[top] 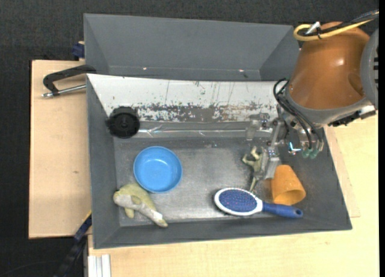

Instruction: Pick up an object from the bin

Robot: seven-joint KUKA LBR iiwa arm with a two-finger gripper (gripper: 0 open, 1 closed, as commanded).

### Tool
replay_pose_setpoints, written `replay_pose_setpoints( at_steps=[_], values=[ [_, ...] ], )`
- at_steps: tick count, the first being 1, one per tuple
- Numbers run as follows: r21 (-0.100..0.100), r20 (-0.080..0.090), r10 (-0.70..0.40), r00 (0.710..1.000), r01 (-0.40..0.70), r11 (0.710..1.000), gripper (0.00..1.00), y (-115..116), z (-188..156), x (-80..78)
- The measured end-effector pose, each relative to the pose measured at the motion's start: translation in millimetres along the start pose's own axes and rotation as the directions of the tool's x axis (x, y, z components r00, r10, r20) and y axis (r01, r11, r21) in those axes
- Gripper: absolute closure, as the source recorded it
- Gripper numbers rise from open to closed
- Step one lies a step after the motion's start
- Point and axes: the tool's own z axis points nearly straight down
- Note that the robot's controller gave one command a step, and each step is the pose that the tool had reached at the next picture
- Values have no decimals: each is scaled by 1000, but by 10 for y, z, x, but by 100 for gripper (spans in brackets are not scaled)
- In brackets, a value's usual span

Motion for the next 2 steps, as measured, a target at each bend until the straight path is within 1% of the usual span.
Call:
replay_pose_setpoints(
  at_steps=[1,2],
  values=[
    [-2,2,4,1000,-4,1000,0,197,1516,288],
    [2,17,-81,997,81,997,0,79,1188,328]
  ],
)
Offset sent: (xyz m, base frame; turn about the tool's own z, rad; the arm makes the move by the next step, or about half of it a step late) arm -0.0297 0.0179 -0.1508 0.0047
